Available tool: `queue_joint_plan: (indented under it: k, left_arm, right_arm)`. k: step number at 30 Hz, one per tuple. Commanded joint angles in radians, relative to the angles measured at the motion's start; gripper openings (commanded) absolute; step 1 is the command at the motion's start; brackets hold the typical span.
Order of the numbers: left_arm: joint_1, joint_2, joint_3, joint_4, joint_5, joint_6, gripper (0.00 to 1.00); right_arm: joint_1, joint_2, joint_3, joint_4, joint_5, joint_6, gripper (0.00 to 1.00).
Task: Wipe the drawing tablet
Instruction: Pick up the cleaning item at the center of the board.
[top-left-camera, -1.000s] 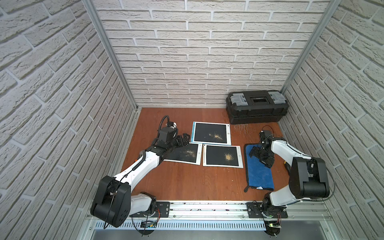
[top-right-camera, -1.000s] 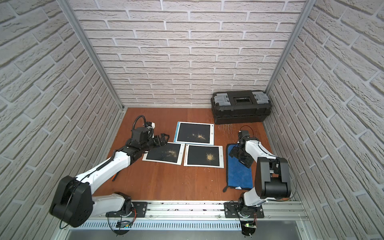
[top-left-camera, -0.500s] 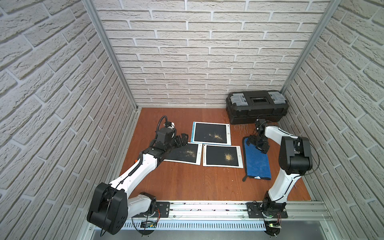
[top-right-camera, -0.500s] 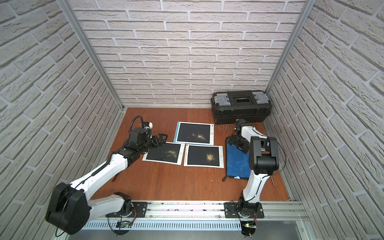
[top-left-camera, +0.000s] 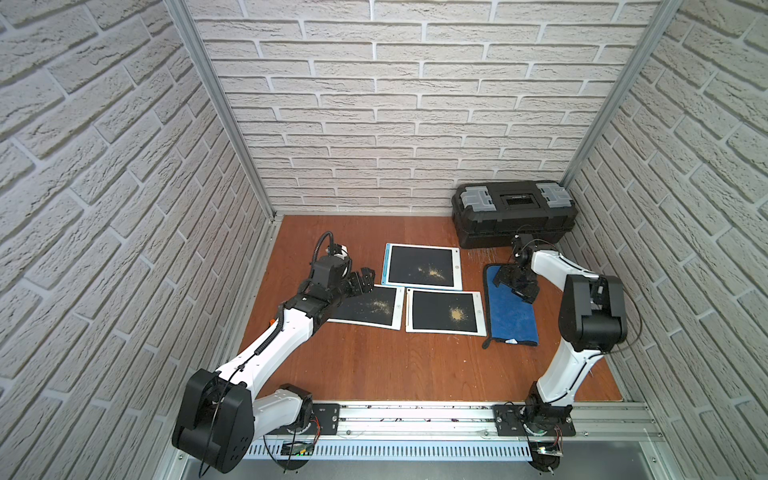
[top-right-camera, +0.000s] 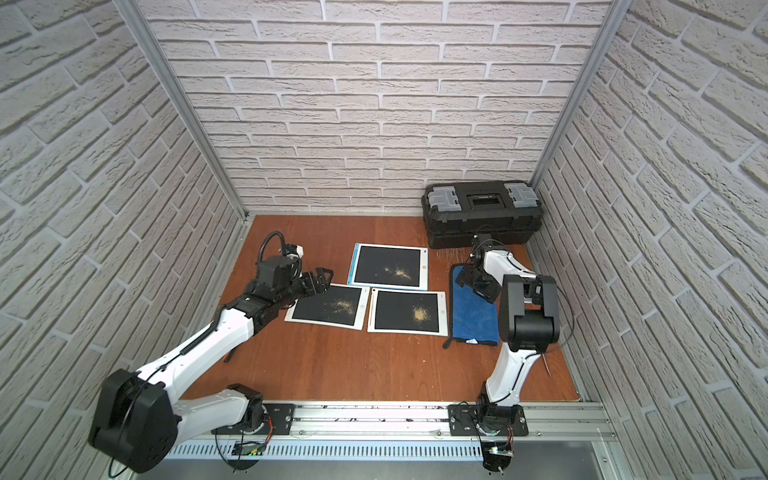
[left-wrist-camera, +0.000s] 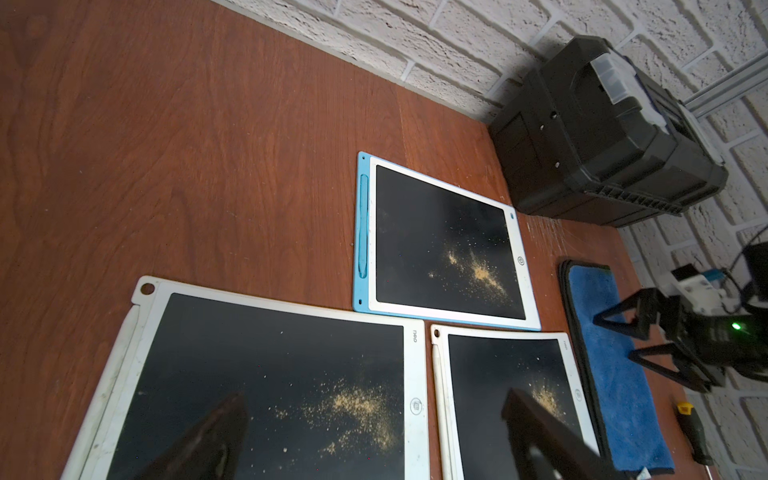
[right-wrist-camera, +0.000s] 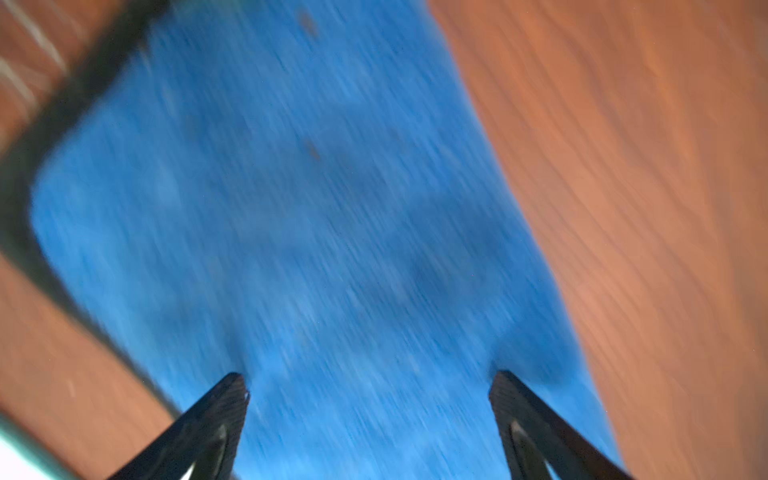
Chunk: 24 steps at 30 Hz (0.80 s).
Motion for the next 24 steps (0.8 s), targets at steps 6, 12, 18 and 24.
queue_joint_plan:
  k: [6, 12, 18, 24]
  left_arm:
    - [-0.014, 0.059, 0.022, 0.084, 0.011, -0.005, 0.98]
    - [-0.027, 0.097, 0.022, 0.117, 0.038, -0.011, 0.98]
    - [-0.037, 0.106, 0.028, 0.118, 0.054, -0.007, 0.98]
    - [-0.039, 0.087, 0.018, 0.101, 0.049, 0.001, 0.98]
  right_arm:
    - [0.113, -0.392, -0.249, -0.092, 0.118, -0.059, 0.94]
    - [0.128, -0.552, -0.379, -0.14, 0.062, 0.019, 0.95]
    - [0.128, -0.563, -0.493, -0.06, -0.068, 0.091, 0.94]
    - [0.108, -0.5, -0.517, -0.027, -0.091, 0.147, 0.93]
